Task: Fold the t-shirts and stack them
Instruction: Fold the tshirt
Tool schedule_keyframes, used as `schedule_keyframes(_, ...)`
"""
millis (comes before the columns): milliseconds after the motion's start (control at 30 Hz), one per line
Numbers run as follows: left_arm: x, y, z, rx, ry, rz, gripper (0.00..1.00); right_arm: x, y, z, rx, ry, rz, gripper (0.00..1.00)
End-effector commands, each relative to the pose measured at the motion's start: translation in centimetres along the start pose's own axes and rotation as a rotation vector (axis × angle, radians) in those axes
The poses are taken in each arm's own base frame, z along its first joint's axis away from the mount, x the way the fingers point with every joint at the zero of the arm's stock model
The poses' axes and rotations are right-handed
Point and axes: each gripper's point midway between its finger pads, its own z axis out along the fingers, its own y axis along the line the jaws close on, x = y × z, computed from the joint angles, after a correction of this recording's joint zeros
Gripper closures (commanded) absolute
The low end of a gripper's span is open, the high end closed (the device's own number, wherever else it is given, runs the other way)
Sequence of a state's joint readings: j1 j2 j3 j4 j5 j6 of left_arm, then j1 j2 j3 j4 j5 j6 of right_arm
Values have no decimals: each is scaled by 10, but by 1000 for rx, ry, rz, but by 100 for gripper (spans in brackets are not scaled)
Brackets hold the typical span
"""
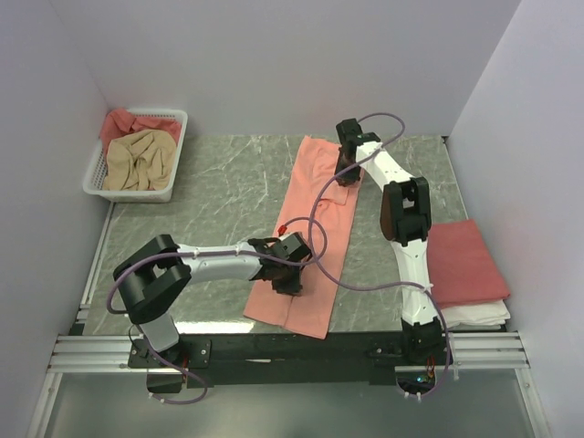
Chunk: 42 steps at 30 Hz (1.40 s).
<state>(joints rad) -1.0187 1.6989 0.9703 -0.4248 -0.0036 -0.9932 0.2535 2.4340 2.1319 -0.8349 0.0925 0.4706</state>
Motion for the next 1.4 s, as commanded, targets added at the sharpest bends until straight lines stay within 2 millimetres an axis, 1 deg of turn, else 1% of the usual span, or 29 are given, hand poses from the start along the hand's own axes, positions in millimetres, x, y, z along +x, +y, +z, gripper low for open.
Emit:
schedule_keyframes(0, 0, -14, 4, 19, -10, 18, 77, -9, -20, -1, 84, -16, -36, 76)
schedule_keyframes(167, 2, -31, 9, 59, 14, 21, 77, -22, -36, 2, 113, -20, -53, 77)
schedule_keyframes(267, -3, -50, 10, 102, 27, 17, 77, -30, -39, 7, 114, -15, -67, 81)
schedule_keyframes(400, -7, -74, 14, 158, 50, 19, 77, -40, -46, 12, 104, -27, -67, 80)
schedule_keyframes(433, -5, -76, 19, 159, 69, 13, 77, -41, -45, 14, 94, -31, -68, 82)
schedule_keyframes(500, -9, -86, 19, 179, 69, 13, 77, -44, -44, 15, 70, -37, -59, 82)
schedule_keyframes(533, -10, -88, 20, 183, 72, 12, 77, -47, -46, 12, 70, -47, -52, 80)
schedule_keyframes(600, -12, -94, 16, 195, 68, 16, 77, -55, -41, 7, 44, -77, -48, 75)
schedule_keyframes(700, -20, -96, 6, 201, 37, 22, 76, -73, -33, -15, 5, -145, -27, 67)
schedule_keyframes(733, -22, -96, 3, 204, 31, 21, 75, -81, -27, -33, -29, -174, -20, 65)
schedule_keyframes(767, -26, -100, -5, 224, 17, 24, 75, -90, -24, -43, -49, -211, 4, 62)
schedule_keyframes(800, -28, -101, -10, 236, 15, 25, 74, -101, -19, -67, -73, -255, 16, 60)
schedule_keyframes(833, -29, -102, -15, 248, 7, 30, 73, -104, -19, -78, -87, -271, 45, 55)
schedule_keyframes(867, -31, -102, -26, 261, -8, 43, 72, -109, -17, -91, -106, -291, 63, 55)
schedule_keyframes(900, -33, -100, -31, 261, -22, 43, 71, -111, -15, -103, -125, -307, 78, 53)
schedule_keyframes(933, -38, -96, -36, 256, -44, 36, 70, -104, -15, -124, -147, -312, 94, 53)
schedule_keyframes(967, -39, -92, -48, 271, -58, 34, 69, -103, -5, -138, -213, -326, 119, 52)
schedule_keyframes(1000, -40, -88, -53, 276, -66, 26, 69, -97, -7, -147, -228, -330, 134, 52)
schedule_keyframes(1033, -46, -80, -58, 272, -78, 8, 69, -75, -16, -162, -226, -315, 157, 52)
schedule_keyframes(1067, -47, -71, -69, 280, -96, 0, 68, -68, -11, -171, -274, -328, 193, 53)
schedule_keyframes(1100, -54, -59, -73, 270, -110, -24, 68, -51, -8, -178, -313, -313, 197, 53)
schedule_keyframes(1133, -57, -50, -77, 266, -118, -39, 68, -15, -20, -186, -313, -281, 248, 53)
schedule_keyframes(1167, -52, -37, -83, 278, -115, -41, 67, -5, -21, -192, -352, -305, 267, 53)
schedule_keyframes(1200, -61, -23, -86, 280, -134, -75, 67, 14, -12, -227, -458, -335, 253, 53)
schedule_keyframes(1233, -61, -14, -88, 285, -132, -88, 66, 57, -23, -203, -427, -259, 281, 54)
schedule_keyframes(1267, -52, -2, -91, 301, -112, -90, 66, 77, -25, -205, -430, -252, 274, 54)
schedule_keyframes(1300, -56, 9, -91, 296, -120, -111, 66, 93, -29, -209, -434, -247, 267, 54)
schedule_keyframes(1333, -53, 15, -94, 293, -119, -102, 65, 123, -34, -214, -436, -238, 256, 54)
schedule_keyframes(1367, -48, 21, -92, 281, -109, -101, 65, 140, -40, -215, -430, -220, 256, 53)
